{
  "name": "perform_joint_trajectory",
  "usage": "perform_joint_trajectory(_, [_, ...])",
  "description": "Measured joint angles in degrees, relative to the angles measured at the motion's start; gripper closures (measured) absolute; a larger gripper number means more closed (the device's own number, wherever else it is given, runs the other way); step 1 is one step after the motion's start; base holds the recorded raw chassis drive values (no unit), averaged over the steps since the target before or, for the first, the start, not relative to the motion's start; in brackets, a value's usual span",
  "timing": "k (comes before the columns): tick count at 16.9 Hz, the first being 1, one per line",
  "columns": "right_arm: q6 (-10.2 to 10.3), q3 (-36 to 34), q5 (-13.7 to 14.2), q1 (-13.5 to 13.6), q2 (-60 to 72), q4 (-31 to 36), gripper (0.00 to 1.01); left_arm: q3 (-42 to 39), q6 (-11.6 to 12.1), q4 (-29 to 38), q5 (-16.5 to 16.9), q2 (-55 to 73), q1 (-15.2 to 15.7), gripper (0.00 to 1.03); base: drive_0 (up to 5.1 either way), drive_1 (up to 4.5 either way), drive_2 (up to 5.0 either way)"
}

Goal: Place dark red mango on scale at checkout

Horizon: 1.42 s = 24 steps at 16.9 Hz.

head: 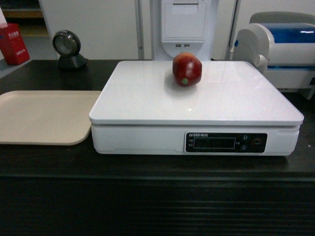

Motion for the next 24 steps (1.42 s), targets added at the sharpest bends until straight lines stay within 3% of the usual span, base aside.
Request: perform_joint_trajectory(24, [0.04, 0.00, 0.02, 0.00, 0.00, -0.20, 0.03, 0.00, -0.07, -0.11, 0.02, 0.00, 0.00, 0.05, 0.0, 0.00, 0.0])
